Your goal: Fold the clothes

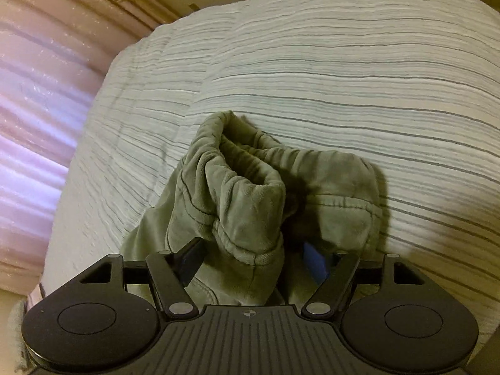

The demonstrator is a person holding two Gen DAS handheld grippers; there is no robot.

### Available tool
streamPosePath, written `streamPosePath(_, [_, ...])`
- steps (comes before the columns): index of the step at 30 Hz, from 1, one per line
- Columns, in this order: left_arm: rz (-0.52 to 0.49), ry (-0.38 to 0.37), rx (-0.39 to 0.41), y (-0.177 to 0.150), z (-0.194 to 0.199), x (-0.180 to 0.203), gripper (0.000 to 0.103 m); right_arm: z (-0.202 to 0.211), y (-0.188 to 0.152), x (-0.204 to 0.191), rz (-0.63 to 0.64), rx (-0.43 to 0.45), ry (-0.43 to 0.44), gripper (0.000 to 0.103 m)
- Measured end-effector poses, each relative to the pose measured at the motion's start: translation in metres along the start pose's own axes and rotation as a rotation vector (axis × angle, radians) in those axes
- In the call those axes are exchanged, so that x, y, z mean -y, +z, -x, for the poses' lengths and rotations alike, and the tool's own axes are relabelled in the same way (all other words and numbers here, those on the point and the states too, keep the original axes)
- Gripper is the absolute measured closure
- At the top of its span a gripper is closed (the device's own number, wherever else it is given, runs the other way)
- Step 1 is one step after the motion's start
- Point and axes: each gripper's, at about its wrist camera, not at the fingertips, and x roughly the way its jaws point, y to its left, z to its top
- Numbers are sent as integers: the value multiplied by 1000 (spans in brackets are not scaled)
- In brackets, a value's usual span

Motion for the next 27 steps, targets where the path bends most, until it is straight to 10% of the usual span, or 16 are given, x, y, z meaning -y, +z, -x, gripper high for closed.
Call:
streamPosePath(6, [-147, 94, 26, 49, -54, 15, 44, -9, -10, 5, 5, 21, 11, 31])
streamPosePath(10, [-176, 167, 27, 74, -87, 11, 93, -2, -11, 2, 32, 4, -10, 66])
streamPosePath(18, [536, -6, 260, -11, 45, -134, 96, 31, 15, -14, 103, 22, 67, 82])
streamPosePath(27, [972, 51, 94, -141, 23, -149, 75, 15, 5, 14, -28, -46, 0, 64])
